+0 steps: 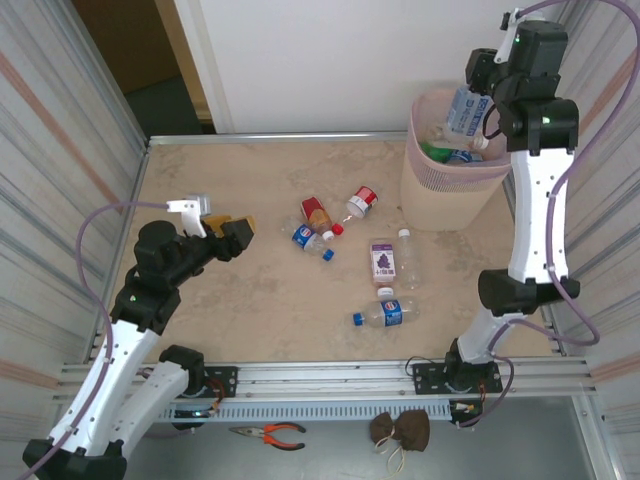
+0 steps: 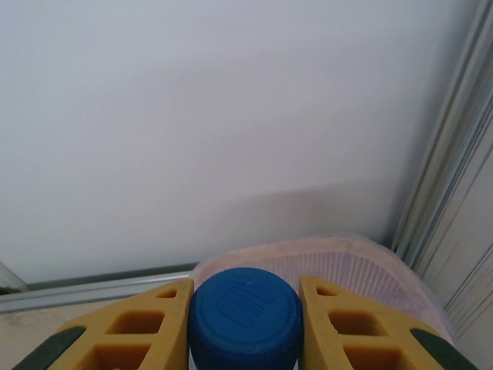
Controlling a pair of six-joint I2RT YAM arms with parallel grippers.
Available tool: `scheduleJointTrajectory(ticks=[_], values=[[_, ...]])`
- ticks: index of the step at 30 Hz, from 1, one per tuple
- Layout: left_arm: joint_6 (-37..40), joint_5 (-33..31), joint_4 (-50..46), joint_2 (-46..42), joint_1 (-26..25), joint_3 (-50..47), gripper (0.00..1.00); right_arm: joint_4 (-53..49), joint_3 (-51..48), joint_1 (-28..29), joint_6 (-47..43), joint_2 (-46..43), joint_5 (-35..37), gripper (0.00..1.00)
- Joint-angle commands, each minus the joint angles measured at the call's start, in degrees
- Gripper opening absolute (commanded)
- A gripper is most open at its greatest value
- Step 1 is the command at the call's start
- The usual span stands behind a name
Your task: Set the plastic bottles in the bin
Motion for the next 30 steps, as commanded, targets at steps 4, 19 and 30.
scheduleJointTrajectory(ticks=[4, 19, 30], values=[[-0.91, 0.53, 0.12, -1.26, 0.49, 1.4, 0.73, -4.45, 1.87, -3.44, 2.1, 5.84, -10.71, 0.26], [-2.08, 0.95, 0.67, -0.27, 0.49, 0.79, 0.73, -14.41, 3.3, -3.88, -0.79, 17.32, -19.68, 0.27], [-2.53, 1.27, 0.57, 0.53, 0.54, 0.7, 0.73, -14.4, 3.23, -2.29, -3.82, 24.9, -22.27, 0.3]])
